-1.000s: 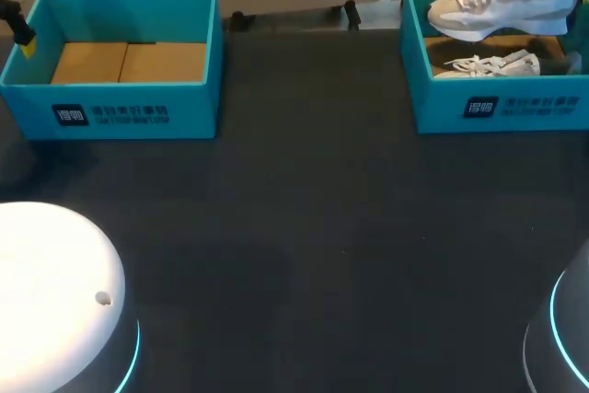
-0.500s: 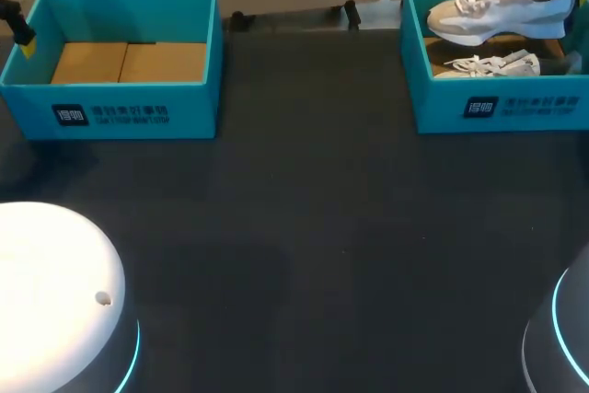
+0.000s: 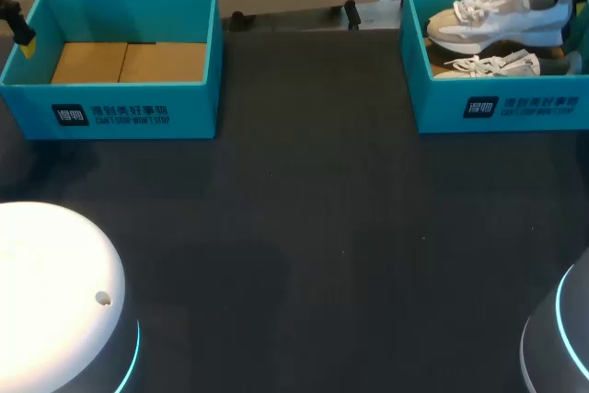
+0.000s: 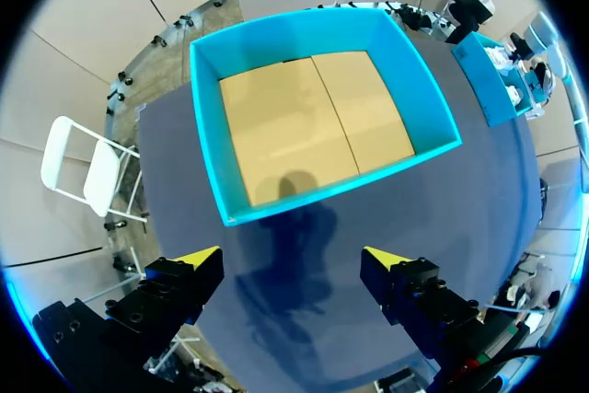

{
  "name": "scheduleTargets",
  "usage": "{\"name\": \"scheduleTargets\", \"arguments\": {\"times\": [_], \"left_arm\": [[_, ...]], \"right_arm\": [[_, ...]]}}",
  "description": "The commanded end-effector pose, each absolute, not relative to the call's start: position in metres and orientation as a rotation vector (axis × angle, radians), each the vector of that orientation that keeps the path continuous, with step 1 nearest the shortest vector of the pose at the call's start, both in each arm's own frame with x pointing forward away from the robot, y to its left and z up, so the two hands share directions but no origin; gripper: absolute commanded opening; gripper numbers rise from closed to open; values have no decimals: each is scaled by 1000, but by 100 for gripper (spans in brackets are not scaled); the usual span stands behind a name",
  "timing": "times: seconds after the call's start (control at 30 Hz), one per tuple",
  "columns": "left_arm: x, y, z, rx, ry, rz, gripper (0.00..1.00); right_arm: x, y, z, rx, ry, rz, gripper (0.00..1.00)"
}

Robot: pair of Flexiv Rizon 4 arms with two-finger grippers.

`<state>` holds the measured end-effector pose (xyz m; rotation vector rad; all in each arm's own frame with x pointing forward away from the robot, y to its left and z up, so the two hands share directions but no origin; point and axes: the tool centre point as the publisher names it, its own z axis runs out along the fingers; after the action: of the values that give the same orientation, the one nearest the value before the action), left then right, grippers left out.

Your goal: Take the shoe out of the shoebox, open the shoe tongue, remove and reinsert the insole, then place the shoe into the shoebox

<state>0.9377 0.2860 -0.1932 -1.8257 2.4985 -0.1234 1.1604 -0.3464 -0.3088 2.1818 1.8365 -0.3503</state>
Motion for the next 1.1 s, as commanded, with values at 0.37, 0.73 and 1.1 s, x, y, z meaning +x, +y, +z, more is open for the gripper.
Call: {"name": "scheduleTargets", "arguments": {"times": [0.37,0.73,1.1], "left_arm": [[937,286,-193,-1824,2497,-121,100],[937,286,-193,-1824,2497,-121,100],[937,286,-193,-1824,2497,-121,100]], "right_arm": [[1163,-343,-329,2196,1831,-374,0],[1162,-344,-346,2195,1845,-378,0],[1164,-346,-358,2203,1843,-371,0]]}}
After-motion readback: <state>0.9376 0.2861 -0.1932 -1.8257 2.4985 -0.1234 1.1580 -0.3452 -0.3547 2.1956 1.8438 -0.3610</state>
